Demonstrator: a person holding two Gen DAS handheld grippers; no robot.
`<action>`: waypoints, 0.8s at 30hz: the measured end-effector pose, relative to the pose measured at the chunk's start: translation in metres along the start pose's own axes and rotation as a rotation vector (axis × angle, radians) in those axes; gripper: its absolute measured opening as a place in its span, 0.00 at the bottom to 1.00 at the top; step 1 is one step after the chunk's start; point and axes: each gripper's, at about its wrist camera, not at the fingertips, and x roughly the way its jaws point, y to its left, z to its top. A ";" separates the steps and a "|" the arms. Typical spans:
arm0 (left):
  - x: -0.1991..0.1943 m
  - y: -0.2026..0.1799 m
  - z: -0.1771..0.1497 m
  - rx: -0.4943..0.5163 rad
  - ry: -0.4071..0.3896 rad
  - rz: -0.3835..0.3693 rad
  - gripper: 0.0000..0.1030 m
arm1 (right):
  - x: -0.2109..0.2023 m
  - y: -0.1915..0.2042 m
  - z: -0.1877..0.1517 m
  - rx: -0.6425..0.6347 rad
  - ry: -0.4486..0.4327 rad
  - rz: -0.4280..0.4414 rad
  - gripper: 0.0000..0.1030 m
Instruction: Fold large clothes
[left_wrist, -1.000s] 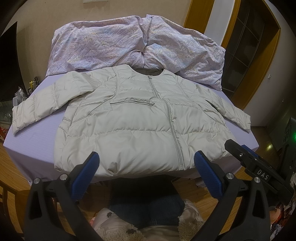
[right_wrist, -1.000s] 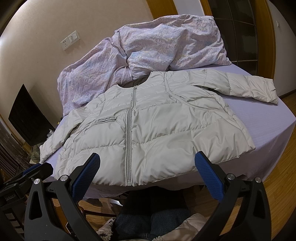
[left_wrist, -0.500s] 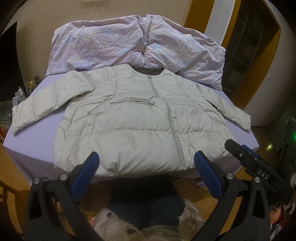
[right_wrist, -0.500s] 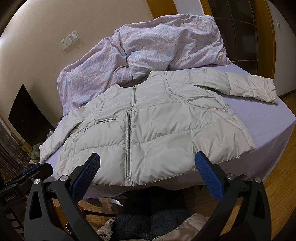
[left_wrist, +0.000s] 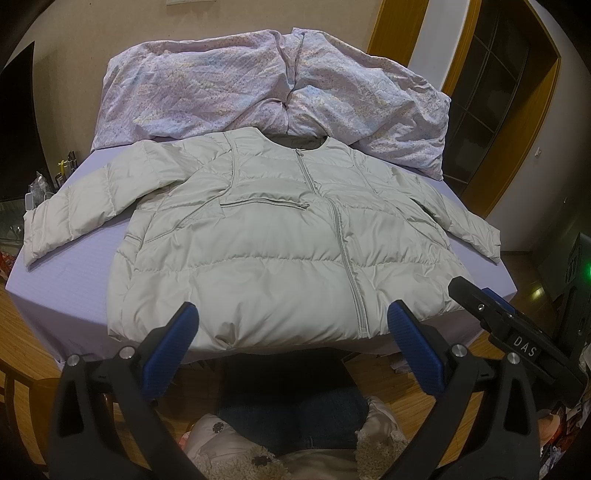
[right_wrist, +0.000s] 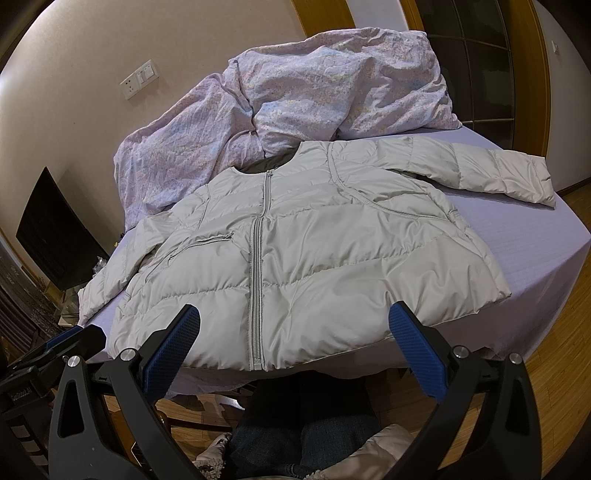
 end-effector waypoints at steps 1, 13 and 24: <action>0.000 0.000 0.000 0.000 0.000 0.000 0.98 | 0.000 0.000 0.000 0.000 0.000 0.001 0.99; 0.001 0.000 0.000 -0.001 0.009 0.000 0.98 | 0.005 -0.007 0.000 0.008 -0.006 -0.008 0.99; 0.031 0.007 0.018 -0.001 0.034 0.024 0.98 | 0.028 -0.039 0.028 0.058 -0.032 -0.081 0.99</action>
